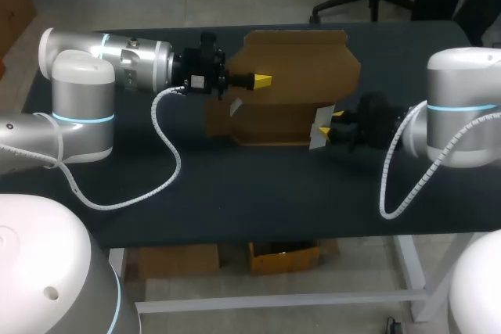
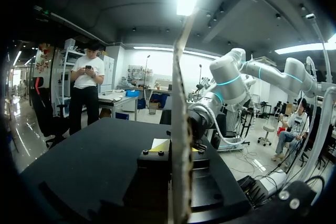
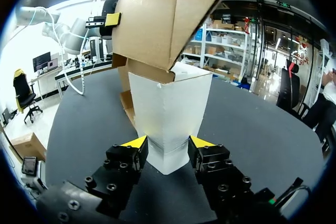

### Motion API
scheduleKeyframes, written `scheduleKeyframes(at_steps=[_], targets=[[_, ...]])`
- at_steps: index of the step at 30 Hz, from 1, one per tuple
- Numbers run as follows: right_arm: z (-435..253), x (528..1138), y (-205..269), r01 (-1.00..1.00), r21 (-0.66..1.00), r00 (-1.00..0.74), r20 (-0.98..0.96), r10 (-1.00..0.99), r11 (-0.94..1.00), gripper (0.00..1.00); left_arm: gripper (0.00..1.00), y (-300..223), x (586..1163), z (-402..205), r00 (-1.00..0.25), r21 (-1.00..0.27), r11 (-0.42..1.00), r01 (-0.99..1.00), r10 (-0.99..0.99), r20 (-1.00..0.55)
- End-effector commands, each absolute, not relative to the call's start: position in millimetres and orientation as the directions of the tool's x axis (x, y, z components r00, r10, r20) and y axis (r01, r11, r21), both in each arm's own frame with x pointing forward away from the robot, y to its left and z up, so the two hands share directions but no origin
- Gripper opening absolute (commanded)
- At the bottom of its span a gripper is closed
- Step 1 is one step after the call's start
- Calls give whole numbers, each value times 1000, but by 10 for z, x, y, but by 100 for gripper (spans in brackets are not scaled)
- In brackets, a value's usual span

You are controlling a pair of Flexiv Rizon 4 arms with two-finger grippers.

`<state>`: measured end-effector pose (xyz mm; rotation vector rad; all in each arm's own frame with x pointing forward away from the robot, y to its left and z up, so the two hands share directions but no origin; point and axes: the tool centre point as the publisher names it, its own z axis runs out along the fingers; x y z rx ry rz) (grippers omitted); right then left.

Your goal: Assemble the packaging by folding the flat box into shape, placing the metal phone stand inside, and closing the box properly

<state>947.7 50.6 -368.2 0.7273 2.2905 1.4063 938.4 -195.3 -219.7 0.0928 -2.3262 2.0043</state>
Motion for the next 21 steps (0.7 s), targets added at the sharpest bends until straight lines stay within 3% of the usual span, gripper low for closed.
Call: scheduleKeyframes(at_steps=[1,21], targets=[[-3704,9464,582,244,898,-786,-39,617,367,47,0,-1967,9386,-2215,-996,-985,147,-91,2,93],[-3720,9423,578,320,909,-646,5,763,266,46,0,-1967,9386,-2215,-996,-985,147,-91,2,93]])
